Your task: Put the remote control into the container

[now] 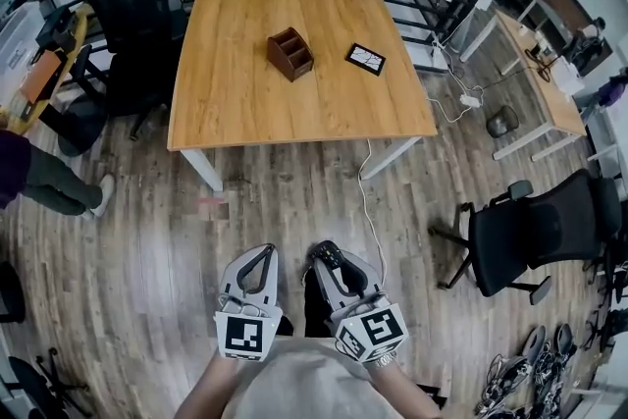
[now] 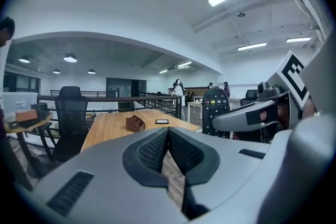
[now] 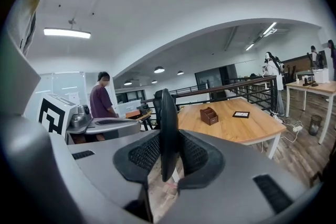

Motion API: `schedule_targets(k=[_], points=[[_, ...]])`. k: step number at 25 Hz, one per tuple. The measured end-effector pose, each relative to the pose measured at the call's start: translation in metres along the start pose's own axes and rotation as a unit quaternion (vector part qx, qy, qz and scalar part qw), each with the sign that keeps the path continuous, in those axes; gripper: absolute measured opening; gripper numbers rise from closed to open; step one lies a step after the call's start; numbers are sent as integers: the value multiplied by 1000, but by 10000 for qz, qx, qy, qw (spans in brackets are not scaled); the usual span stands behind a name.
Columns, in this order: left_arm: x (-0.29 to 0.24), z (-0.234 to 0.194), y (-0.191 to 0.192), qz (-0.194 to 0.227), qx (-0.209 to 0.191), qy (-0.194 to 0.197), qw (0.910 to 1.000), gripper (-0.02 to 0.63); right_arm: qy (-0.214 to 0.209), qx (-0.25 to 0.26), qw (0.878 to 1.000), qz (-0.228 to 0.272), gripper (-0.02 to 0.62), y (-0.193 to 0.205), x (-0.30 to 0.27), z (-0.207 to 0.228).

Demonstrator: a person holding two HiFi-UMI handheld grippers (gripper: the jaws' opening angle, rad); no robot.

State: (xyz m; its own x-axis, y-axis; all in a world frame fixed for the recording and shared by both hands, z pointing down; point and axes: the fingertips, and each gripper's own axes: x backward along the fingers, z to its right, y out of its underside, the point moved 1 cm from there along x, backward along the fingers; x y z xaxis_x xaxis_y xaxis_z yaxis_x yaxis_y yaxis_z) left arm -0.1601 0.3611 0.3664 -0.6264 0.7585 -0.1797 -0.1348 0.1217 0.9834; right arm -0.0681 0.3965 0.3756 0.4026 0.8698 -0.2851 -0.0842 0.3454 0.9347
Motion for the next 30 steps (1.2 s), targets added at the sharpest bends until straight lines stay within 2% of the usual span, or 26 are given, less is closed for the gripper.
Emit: schedule_targets(k=[3,6,11,17,22,30], points=[[-23,-10,1,-342,118,-131,9993,12,-192,-3,9998,13,104,-11,-25,15],[-60,-19,-13,-5,232,-315,9992,12,-385,53,9992,-25,104,-24,-54,40],[-124,-33,-28,43,541,-605,9967,12,-646,97,9979,-29,104,-53,-91,92],[-203,-27,-49,106,508,-950,9941,12,-931,109,9955,-138,104,-77,-128,168],[-252,-18,-64,115,521,-1158,9918,12,-1242,202,9920,-78,103,-99,-148,213],[-305,-20,-68,-47,486,-1101,9927,12,-1291,173,9914,-104,104,-119,-171,266]])
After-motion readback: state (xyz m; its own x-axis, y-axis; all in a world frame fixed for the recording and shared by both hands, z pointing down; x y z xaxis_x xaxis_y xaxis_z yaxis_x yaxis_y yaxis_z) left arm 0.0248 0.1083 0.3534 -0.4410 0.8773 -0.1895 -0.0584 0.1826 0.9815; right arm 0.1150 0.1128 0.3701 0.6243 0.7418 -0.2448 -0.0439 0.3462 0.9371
